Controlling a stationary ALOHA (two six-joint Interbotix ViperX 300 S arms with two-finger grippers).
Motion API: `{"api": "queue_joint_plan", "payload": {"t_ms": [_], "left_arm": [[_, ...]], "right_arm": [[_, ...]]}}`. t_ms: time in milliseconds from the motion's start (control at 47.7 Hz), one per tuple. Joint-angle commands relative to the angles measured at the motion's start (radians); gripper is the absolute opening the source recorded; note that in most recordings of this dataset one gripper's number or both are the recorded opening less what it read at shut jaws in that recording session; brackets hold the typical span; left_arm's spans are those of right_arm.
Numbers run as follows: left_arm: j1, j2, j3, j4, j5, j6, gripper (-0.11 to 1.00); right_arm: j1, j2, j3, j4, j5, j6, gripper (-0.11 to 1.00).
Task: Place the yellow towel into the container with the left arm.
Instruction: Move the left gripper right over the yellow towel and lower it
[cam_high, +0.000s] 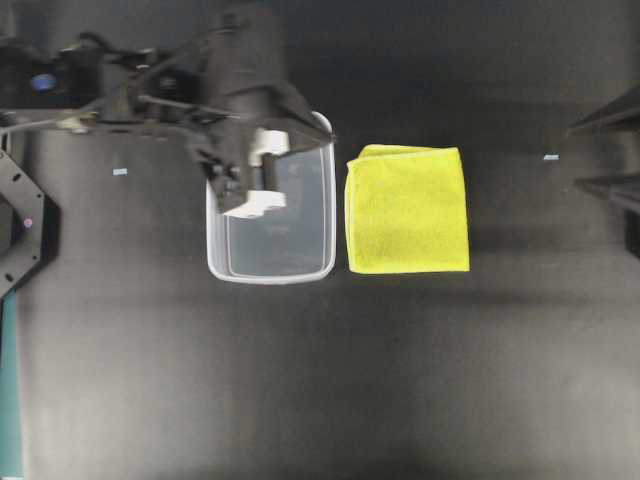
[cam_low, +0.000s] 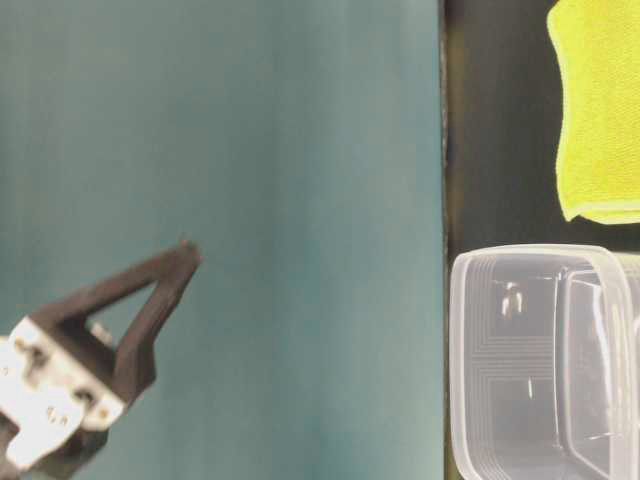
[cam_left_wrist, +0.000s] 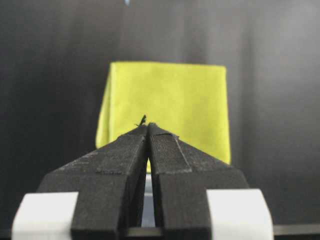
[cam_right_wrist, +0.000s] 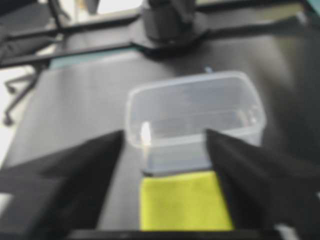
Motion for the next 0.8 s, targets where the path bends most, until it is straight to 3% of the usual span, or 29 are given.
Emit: {"api": "queue_joint_plan", "payload": {"t_ms": [0,84,147,377,440,566,776], "left_arm": [[-0.002,0.044,-0.092,0.003,0.048,0.031,0.0],[-0.005,0.089,-0.13,0.003,0.078,0.057,0.02],[-0.005,0.124,-0.158,0.003,0.1,0.058,0.1],[-0.005,0.298,-0.318,0.003,0.267,0.058,0.74],[-0.003,0.351,-0.379,0.003,0.331,0.063,0.86],[-0.009,0.48,-0.517,0.003,0.451,0.074,0.9],[-0.018,0.643,-0.644,0.003,0.48,0.069,0.91]], "right_arm": [[-0.003,-0.011,-0.021,0.0,0.044,-0.006,0.76],[-0.017,-0.031,-0.025,-0.002,0.077,-0.006,0.78],[-0.028,-0.048,-0.023,-0.002,0.091,-0.006,0.75],[-0.044,-0.149,-0.014,-0.008,0.106,-0.011,0.75],[-0.046,-0.178,-0.014,-0.008,0.117,-0.011,0.75],[-0.046,-0.23,-0.017,-0.008,0.153,-0.011,0.75],[-0.046,-0.252,-0.015,-0.008,0.156,-0.008,0.75]]}}
